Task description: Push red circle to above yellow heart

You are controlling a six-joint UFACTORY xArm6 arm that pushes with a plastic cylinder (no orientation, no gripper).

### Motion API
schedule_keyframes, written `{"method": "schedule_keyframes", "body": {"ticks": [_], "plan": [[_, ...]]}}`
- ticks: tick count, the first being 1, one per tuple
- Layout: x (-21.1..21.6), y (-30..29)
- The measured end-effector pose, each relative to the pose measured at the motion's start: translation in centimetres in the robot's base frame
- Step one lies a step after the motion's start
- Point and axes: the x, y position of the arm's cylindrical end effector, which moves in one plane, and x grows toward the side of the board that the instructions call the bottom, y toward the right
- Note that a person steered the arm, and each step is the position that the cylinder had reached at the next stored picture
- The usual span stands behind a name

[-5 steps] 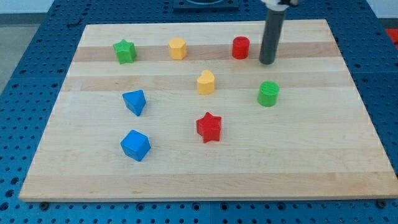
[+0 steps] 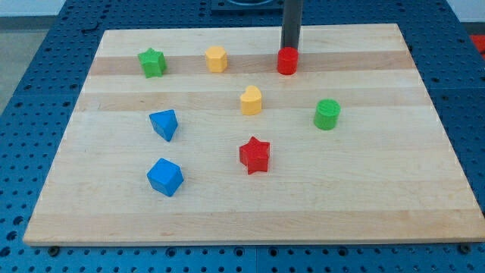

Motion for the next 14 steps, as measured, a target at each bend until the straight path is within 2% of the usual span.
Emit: {"method": "schedule_keyframes", "body": {"ticks": [2,4,7,9,10,12,14], "plan": [[0.2,5.2],[3.6,5.7],[2.0,2.8],[2.2,-4.6],[4.5,-4.7],[6.1,-3.2],[7.2,-5.1]]}}
